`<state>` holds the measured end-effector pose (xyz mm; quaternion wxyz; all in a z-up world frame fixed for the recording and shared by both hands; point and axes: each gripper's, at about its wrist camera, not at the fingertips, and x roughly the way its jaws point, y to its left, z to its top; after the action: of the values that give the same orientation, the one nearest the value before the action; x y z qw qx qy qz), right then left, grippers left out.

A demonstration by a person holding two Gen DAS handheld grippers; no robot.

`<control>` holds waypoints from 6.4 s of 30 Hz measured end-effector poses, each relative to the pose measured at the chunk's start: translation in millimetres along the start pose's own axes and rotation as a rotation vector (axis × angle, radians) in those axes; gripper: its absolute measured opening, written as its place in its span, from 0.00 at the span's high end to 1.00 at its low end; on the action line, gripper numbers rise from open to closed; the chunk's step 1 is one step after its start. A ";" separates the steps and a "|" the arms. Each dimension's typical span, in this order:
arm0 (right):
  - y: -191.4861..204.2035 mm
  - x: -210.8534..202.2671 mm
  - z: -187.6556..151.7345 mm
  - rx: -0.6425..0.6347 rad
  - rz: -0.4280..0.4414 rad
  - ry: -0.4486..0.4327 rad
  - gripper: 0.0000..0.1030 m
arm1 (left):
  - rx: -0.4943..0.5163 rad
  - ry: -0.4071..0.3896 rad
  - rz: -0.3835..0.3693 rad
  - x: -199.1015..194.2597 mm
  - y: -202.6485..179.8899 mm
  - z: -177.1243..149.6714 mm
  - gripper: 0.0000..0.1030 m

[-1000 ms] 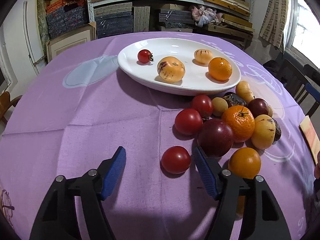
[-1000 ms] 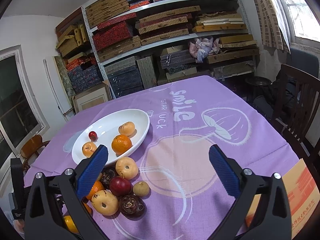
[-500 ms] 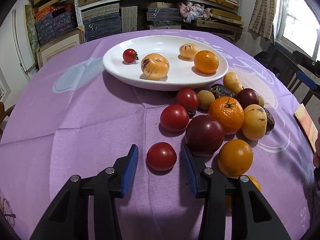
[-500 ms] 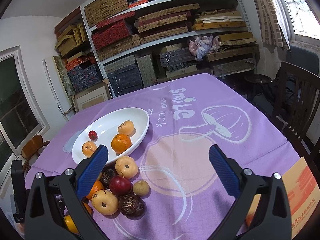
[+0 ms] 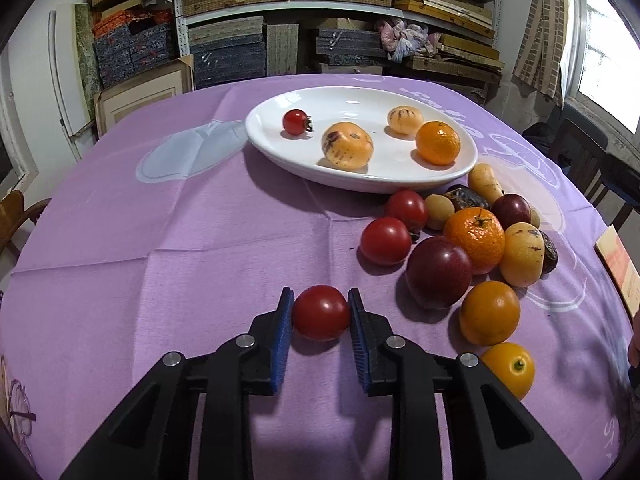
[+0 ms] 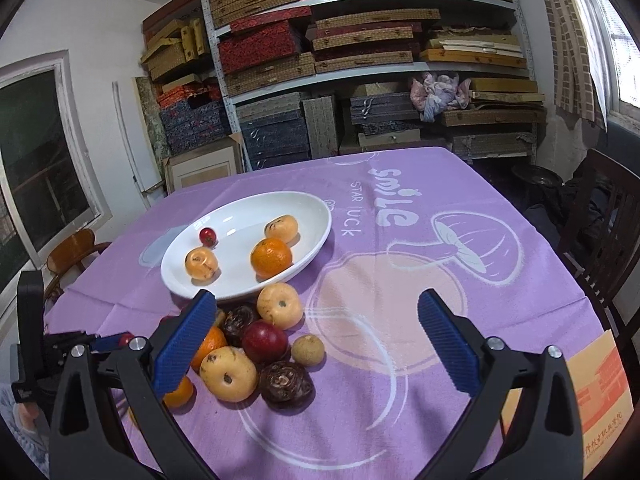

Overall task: Organize fruits
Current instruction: 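Grasp another red tomato with the left tool while the right tool grasps the dark purple fruit, then carry the red tomato and dark purple fruit onto the plate, open both tools, then withdraw both tools from the plate toward the remaining fruits, then grasp the yellow-orange tomato with the left tool while the right tool grasps the small brown fruit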

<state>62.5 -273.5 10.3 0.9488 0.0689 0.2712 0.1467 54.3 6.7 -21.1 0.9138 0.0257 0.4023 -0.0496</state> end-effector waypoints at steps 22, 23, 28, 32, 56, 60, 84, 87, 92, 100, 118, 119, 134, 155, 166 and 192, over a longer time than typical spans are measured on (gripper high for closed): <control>17.0 38.6 -35.2 -0.139 -0.122 0.235 0.07 | -0.056 0.022 -0.007 -4.1 21.5 -6.1 0.73; 17.1 41.2 -35.3 -0.139 -0.122 0.245 0.07 | -0.059 0.024 -0.007 -3.9 22.0 -6.1 0.73; 19.6 57.0 -34.4 -0.142 -0.119 0.295 0.17 | -0.065 0.031 -0.010 -3.3 23.4 -6.1 0.73; 23.6 62.6 -33.1 -0.152 -0.104 0.303 0.24 | -0.066 0.035 -0.011 -2.8 23.7 -6.2 0.73; 24.2 63.0 -37.8 -0.122 -0.007 0.347 0.59 | -0.064 0.045 -0.026 0.4 23.0 -9.0 0.73; 21.0 55.6 -38.2 -0.104 0.005 0.332 0.59 | -0.073 0.035 -0.031 -1.5 23.9 -8.7 0.73; 43.1 177.0 121.2 -0.075 0.051 0.301 0.59 | -0.078 0.011 0.024 71.2 20.3 144.3 0.73; 56.9 215.1 128.5 -0.111 0.041 0.346 0.59 | -0.102 0.044 0.008 87.9 27.8 145.2 0.73; 75.8 259.4 118.9 -0.177 0.017 0.434 0.59 | -0.090 0.074 0.012 103.7 28.1 142.2 0.73; 73.9 239.2 130.8 -0.184 0.003 0.372 0.35 | -0.081 0.013 0.000 81.5 25.9 137.8 0.31; -59.9 11.1 18.0 0.219 -0.061 -0.024 0.04 | 0.008 -0.087 0.016 -56.9 -16.8 2.5 0.10; -65.2 13.1 17.4 0.237 -0.050 -0.010 0.04 | 0.045 -0.087 0.021 -60.0 -29.1 -4.5 0.09; -63.4 11.3 17.7 0.265 -0.039 -0.022 0.04 | 0.144 0.003 0.010 -22.1 -78.2 -26.7 0.09; -36.9 21.7 12.2 0.122 -0.004 0.065 0.04 | 0.070 0.015 -0.074 -14.2 -58.4 -29.0 0.63; -0.2 57.7 -15.3 -0.137 -0.107 0.229 0.21 | -0.024 -0.006 0.003 -18.0 -23.3 -26.2 0.63; 10.7 99.1 -17.8 -0.186 -0.017 0.363 0.74 | -0.028 0.035 -0.051 -11.9 -22.4 -28.2 0.63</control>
<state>130.7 -231.1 -51.5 0.8878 -0.0489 0.4236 0.1730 23.2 -12.3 -31.6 0.9054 0.0032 0.4193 -0.0667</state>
